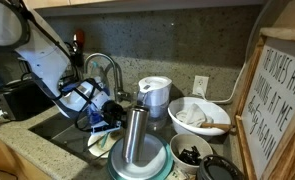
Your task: Take the object in the sink and put it in the bowl on the counter
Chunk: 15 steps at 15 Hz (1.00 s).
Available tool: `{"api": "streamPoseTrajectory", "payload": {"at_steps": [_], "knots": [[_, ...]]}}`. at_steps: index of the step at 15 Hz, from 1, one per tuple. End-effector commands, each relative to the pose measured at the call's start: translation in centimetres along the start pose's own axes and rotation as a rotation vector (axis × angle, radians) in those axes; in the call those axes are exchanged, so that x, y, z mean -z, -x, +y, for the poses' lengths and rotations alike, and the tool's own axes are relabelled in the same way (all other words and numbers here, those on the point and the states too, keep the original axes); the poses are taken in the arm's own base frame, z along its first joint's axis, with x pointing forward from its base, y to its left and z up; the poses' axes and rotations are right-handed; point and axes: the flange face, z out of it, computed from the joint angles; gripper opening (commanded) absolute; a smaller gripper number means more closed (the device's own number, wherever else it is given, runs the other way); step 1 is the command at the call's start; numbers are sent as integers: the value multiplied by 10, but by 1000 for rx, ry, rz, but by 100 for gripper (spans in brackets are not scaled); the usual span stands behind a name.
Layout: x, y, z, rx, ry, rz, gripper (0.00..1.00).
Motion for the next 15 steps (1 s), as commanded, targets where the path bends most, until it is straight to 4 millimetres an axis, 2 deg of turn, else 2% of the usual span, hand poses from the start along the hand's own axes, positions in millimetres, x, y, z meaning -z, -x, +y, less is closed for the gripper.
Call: {"api": "streamPoseTrajectory", "payload": {"at_steps": [1, 8, 15], "knots": [[1, -4, -9, -13, 0, 14, 61], [6, 1, -10, -23, 9, 30, 61], [10, 14, -9, -10, 29, 109, 61]]}}
